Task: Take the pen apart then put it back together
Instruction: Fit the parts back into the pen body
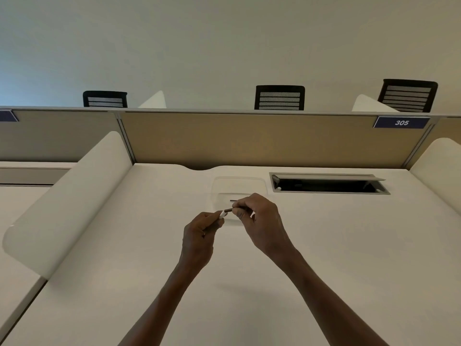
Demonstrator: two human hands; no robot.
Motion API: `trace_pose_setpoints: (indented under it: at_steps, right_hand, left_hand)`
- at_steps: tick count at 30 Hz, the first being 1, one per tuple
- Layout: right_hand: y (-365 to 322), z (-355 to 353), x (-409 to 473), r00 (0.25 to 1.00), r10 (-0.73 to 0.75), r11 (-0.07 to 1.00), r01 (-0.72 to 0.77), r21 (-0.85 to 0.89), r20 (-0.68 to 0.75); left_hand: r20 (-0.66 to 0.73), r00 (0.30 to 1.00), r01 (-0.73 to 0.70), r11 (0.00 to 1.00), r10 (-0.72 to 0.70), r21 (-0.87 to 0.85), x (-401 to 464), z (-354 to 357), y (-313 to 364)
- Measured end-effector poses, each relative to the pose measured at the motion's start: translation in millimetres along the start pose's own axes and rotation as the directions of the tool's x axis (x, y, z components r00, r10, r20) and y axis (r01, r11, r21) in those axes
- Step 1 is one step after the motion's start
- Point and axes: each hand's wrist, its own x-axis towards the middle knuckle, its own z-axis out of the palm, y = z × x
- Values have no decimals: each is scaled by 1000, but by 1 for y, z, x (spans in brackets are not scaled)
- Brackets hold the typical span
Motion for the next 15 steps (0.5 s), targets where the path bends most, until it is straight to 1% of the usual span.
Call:
trace_pose_setpoints:
  at_steps: [3,6,9,15]
  right_hand:
    - [0,-3,2,998,-19,998,22,-61,63]
    - [1,-8,6,990,-45,991,61,-119,135]
    - [0,-11,9,981,-82,983,109,-151,173]
    - [-1,-9,7,959,-122,978,159,-133,254]
  left_hand:
    - [2,1000,-26,999,26,24,0,0,-2]
    - [16,997,-80,993,78,84,0,0,-5]
    - [31,992,-122,986,120,113,0,0,-7]
    - [85,983,-171,976,161,134,1,2,-7]
